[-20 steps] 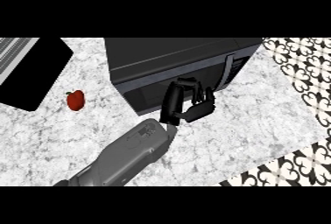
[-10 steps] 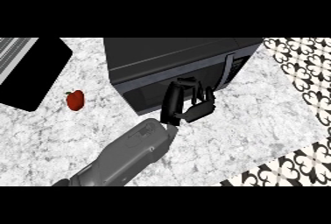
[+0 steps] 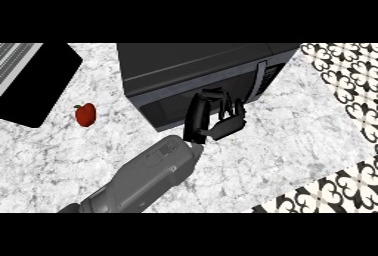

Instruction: Pick up the milk, place it into the microwave and close the microwave

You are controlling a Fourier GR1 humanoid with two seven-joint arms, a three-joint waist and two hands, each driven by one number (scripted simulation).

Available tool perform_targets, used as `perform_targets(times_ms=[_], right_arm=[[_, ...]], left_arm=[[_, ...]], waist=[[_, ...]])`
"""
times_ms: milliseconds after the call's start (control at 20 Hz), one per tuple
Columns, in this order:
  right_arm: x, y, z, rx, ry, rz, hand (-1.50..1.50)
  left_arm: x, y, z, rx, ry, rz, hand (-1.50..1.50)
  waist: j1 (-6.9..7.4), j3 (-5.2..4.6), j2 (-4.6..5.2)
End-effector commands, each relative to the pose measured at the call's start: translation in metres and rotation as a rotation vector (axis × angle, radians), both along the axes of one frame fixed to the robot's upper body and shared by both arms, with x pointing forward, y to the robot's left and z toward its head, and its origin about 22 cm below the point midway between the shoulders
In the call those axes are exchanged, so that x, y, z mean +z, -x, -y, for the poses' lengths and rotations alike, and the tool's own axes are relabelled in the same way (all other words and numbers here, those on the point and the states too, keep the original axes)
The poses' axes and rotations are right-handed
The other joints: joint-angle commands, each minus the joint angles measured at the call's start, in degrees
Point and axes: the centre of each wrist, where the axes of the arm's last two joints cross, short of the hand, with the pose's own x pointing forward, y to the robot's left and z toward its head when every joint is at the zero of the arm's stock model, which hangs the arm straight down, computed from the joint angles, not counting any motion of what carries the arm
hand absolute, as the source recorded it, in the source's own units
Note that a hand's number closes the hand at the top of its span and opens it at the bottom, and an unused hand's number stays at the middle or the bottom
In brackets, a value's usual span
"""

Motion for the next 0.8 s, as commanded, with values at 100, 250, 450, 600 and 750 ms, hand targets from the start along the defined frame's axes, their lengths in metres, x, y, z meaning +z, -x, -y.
perform_targets(times_ms=[100,250,450,600,750], right_arm=[[0.022,-0.001,0.009,-0.022,0.074,0.021,-1.50],[0.027,-0.001,0.014,-0.035,0.071,0.041,-1.50],[0.029,-0.002,0.017,-0.031,0.073,0.035,-1.50],[0.025,-0.003,0.024,-0.039,0.030,0.024,-1.50],[0.021,-0.004,0.026,-0.039,0.011,0.014,-1.50]], left_arm=[[0.016,-0.023,-0.001,0.041,0.002,0.032,1.50],[0.015,-0.022,-0.001,0.037,0.012,0.026,1.50],[0.015,-0.022,0.000,0.035,0.023,0.032,1.50],[0.017,-0.023,0.001,0.033,0.026,0.049,1.50],[0.017,-0.022,0.002,0.028,0.026,0.049,1.50]], waist=[[-0.09,-0.13,0.82],[-0.29,-0.01,0.93],[-0.26,0.05,1.20],[0.51,0.14,1.16],[0.35,0.25,1.58]])
